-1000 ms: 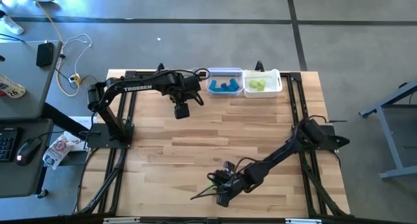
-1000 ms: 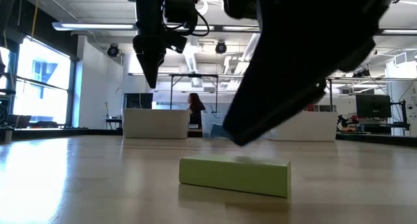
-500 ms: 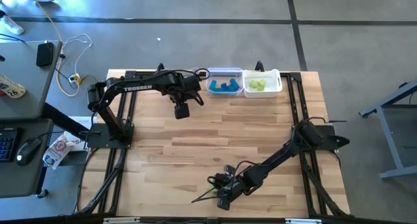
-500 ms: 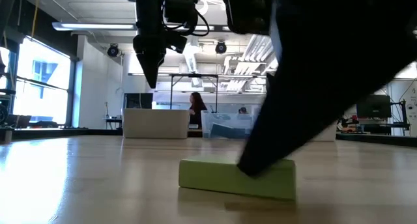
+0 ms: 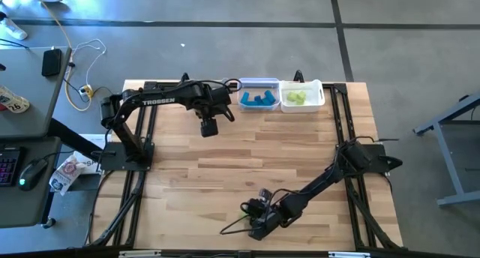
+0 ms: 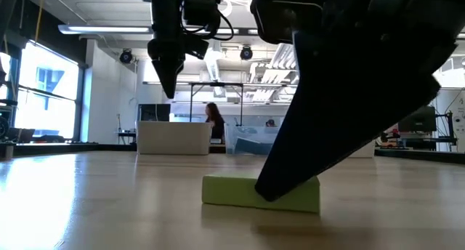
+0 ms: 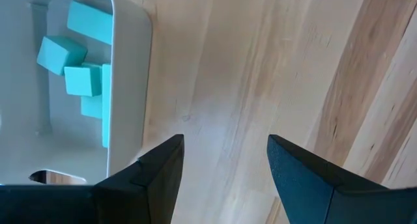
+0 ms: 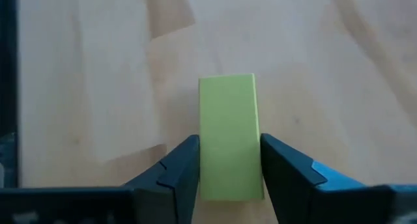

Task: Sort & place blocks by color
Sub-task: Put the green block into the white bin

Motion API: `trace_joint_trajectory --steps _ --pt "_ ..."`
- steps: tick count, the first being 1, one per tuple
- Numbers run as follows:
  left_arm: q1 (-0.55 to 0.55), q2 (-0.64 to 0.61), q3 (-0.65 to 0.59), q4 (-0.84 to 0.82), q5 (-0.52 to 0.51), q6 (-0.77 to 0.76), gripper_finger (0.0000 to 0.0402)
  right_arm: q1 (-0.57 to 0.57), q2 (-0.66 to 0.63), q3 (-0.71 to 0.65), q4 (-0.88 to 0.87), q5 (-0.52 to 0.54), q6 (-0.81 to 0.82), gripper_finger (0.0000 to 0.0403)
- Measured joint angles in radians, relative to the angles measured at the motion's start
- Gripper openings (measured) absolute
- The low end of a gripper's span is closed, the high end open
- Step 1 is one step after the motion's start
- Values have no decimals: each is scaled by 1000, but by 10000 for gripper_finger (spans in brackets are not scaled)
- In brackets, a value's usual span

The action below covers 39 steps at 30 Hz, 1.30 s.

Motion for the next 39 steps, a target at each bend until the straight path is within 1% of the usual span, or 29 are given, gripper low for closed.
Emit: trace_joint_trajectory --steps 6,8,13,16,20,23,27,30,32,36,39 --pt "0 0 0 2 0 8 207 -7 1 -3 -89 101 10 115" --pt "0 0 0 2 0 9 207 -10 1 -3 -116 121 26 108" --pt "0 0 0 2 0 55 207 -28 -2 -3 -159 101 70 103" --pt "0 0 0 2 3 84 207 -36 -13 -5 -168 95 69 102" --pt "0 0 0 2 49 91 207 -44 -53 -10 -239 129 83 101" --pt "0 -10 0 4 88 105 207 -57 -98 -15 -353 157 129 101" --pt "0 -34 0 34 142 105 207 -78 -181 -11 -487 231 196 99" --pt "0 -64 0 63 190 105 207 -99 -234 -12 -602 261 236 99" --pt "0 -84 0 64 202 105 207 -118 -276 -10 -664 284 260 99" --pt "0 -131 -9 89 231 97 207 -173 -363 -10 -805 331 278 99" --pt "0 -186 -55 139 254 94 205 -232 -441 -9 -897 363 273 99"
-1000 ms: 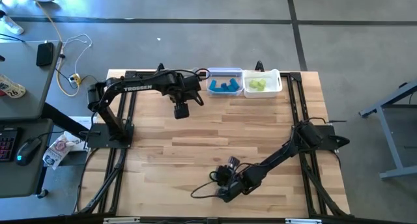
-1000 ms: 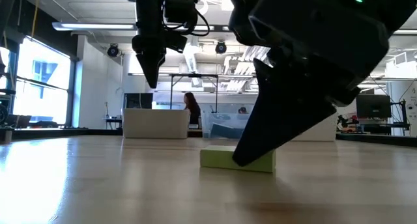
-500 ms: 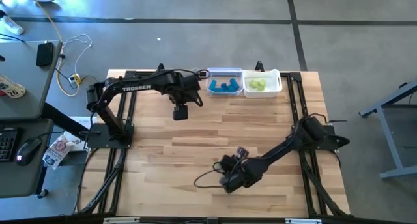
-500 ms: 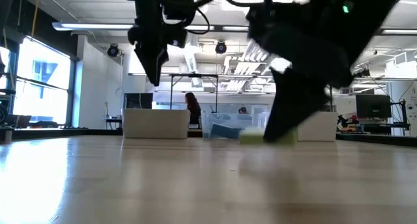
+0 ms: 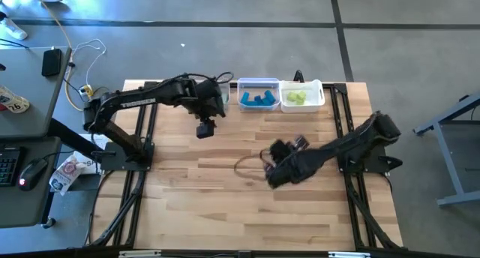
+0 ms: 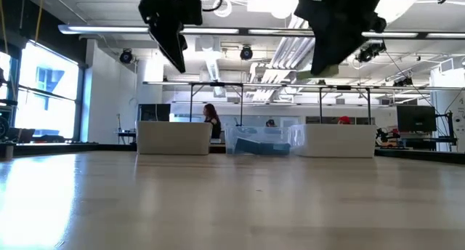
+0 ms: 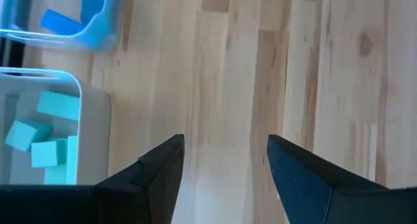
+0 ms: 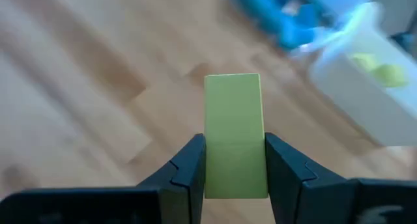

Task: Sort & place blocks by color
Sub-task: Put the green block into the white bin

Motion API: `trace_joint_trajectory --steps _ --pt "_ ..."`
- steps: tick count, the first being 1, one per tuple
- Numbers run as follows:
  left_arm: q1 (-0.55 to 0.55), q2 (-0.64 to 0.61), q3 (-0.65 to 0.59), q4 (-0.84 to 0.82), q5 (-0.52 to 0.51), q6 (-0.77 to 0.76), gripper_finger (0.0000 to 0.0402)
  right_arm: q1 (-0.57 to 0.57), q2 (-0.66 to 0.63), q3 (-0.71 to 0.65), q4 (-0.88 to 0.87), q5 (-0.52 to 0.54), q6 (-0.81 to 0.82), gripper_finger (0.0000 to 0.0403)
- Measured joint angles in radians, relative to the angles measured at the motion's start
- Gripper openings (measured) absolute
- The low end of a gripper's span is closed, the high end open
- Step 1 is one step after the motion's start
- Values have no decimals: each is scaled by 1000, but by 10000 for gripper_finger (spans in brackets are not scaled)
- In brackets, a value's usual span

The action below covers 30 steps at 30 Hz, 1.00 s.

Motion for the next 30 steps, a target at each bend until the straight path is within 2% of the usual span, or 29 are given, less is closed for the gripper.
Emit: trace_joint_trajectory --steps 7,14,19,24,30 --pt "-6 -167 -166 160 6 -58 203 -174 -162 1 -135 47 -68 99" --pt "-29 -339 -336 317 41 -133 202 -406 -239 1 -128 16 -217 99" --pt "-66 -448 -447 415 43 -172 202 -593 -242 1 -91 -85 -358 98" --pt "-109 -559 -560 522 42 -229 202 -766 -242 2 29 -227 -499 98" --pt "-170 -694 -695 626 36 -263 202 -927 -204 2 136 -378 -574 98"
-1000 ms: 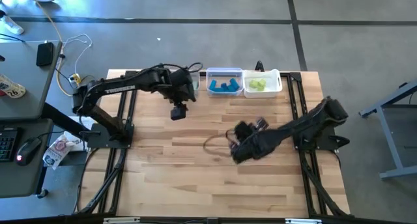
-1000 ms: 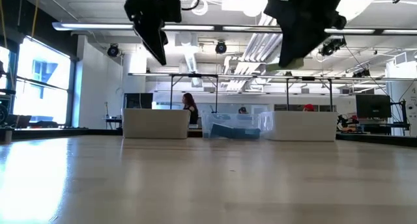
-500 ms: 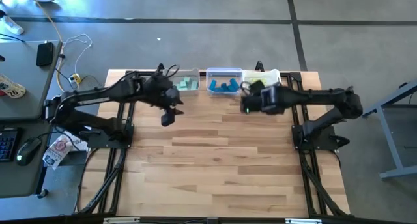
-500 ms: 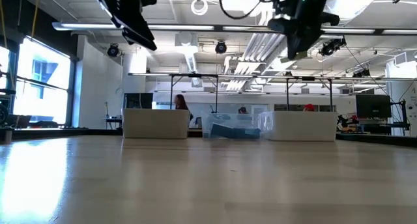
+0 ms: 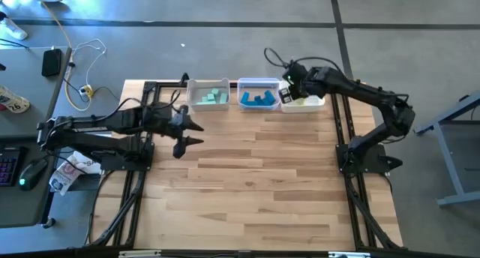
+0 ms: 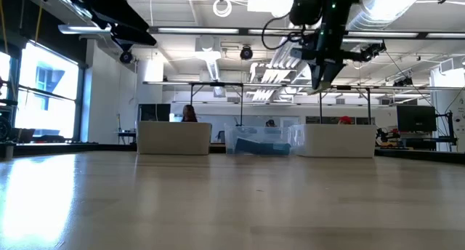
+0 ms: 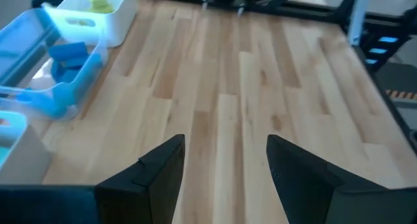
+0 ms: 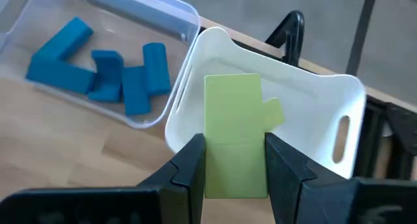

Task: Sort & place blocks by color
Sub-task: Put the green block into the white bin

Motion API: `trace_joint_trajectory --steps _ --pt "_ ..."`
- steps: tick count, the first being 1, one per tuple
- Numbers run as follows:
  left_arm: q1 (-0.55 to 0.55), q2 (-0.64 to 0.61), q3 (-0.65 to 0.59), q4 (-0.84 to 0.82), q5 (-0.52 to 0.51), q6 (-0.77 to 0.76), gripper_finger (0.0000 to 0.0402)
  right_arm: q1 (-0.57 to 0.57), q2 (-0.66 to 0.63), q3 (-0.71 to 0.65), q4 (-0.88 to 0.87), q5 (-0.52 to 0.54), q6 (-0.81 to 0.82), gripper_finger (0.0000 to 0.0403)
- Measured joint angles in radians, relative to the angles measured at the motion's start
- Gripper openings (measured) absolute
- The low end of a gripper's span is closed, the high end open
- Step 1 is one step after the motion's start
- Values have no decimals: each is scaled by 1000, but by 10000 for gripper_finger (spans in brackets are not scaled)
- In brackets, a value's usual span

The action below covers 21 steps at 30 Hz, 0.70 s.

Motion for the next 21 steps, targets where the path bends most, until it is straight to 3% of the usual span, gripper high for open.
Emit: trace_joint_trajectory --steps 8,16,21 --pt "-81 -164 -143 102 -60 -53 202 -119 151 0 53 -118 -31 98" --pt "-158 -307 -257 145 -151 -111 202 -171 279 0 112 -170 -75 99" --pt "-197 -380 -346 227 -195 -112 202 -191 302 0 138 -185 -118 133"
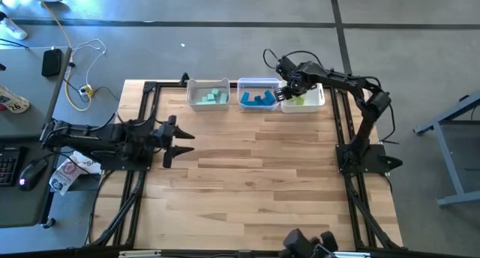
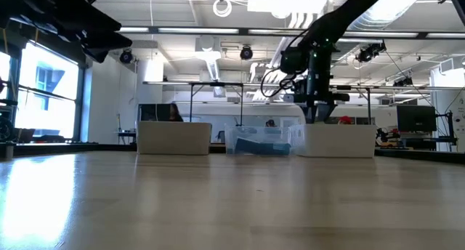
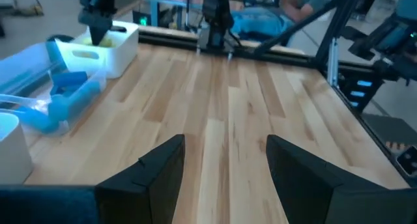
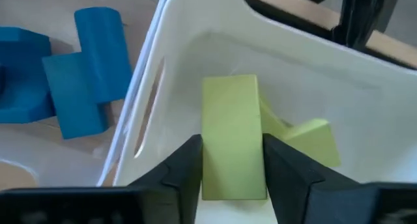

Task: Sort & place blocks by color
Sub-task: Put the green block into the white bin, then return to Home Position

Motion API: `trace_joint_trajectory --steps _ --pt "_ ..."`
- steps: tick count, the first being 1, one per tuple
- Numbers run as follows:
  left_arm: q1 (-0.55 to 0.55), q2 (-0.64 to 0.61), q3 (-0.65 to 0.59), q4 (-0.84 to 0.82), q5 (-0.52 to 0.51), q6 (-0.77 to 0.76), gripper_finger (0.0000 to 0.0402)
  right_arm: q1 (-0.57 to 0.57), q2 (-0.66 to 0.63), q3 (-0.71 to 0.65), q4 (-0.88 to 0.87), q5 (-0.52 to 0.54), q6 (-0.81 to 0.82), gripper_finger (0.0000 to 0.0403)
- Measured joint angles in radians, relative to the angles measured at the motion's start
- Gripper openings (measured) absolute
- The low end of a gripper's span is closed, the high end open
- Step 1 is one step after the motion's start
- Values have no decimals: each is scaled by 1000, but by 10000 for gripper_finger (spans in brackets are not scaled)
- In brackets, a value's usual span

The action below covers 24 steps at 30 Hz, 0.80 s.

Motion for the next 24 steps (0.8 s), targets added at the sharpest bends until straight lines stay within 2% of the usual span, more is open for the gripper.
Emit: trace_joint_trajectory --steps 5,8,16,24 --pt "-14 -52 -85 65 -45 13 202 -3 -3 0 9 23 -67 191" --pt "-14 -76 -122 96 -45 16 202 -3 -21 0 0 21 -90 209" --pt "-14 -119 -222 228 -45 18 202 27 -156 0 -8 -7 -85 215" --pt "-14 -123 -316 369 -43 21 202 176 -349 0 -10 -44 -160 215"
